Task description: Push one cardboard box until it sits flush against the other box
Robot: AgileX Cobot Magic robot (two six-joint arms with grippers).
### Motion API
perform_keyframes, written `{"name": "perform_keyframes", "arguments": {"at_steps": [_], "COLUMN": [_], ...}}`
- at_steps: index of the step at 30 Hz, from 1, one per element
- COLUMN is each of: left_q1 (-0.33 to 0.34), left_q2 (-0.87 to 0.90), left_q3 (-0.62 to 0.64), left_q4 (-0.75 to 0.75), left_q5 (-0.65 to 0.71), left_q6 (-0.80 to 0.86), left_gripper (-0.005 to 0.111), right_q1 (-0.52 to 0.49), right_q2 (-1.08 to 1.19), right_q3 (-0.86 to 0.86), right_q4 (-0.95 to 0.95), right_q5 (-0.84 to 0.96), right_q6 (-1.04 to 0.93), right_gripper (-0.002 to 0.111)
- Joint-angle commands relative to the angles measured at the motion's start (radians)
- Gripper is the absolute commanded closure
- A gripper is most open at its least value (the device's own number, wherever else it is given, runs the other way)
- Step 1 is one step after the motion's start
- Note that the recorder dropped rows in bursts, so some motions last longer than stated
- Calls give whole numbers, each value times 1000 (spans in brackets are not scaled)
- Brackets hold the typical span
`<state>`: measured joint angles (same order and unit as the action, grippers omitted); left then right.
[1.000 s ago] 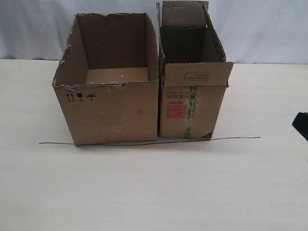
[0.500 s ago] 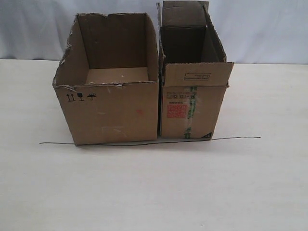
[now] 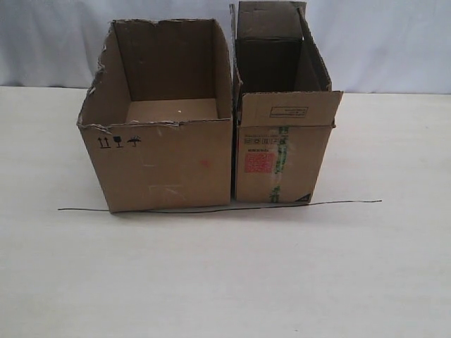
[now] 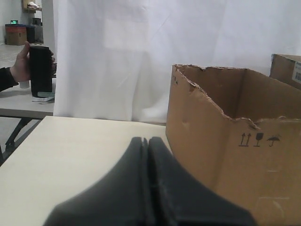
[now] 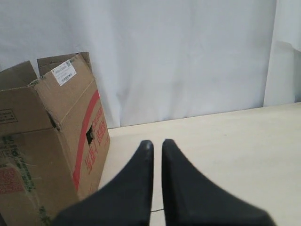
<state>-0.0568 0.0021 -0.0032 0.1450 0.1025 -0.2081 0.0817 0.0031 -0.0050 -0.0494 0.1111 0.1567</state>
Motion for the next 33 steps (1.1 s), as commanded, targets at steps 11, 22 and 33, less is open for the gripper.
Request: {"name": "perform_keyframes", "arguments": {"at_steps": [11, 22, 33], "left_q1": [-2, -2, -2], "left_q2": [-2, -2, -2], "left_q3": [3, 3, 3], "left_q4": [1, 1, 1], "left_q5": [-5, -5, -11], "left_q6": [-7, -7, -7], "left_gripper": [107, 107, 107], "right_q1": [-5, -5, -5], "right_q2": [-3, -3, -3], "right_q3": [5, 5, 5], "right_q4": [68, 68, 68], "right_q5": [15, 15, 15], "right_q6": [-17, -17, -17], "right_gripper": [103, 103, 103]}}
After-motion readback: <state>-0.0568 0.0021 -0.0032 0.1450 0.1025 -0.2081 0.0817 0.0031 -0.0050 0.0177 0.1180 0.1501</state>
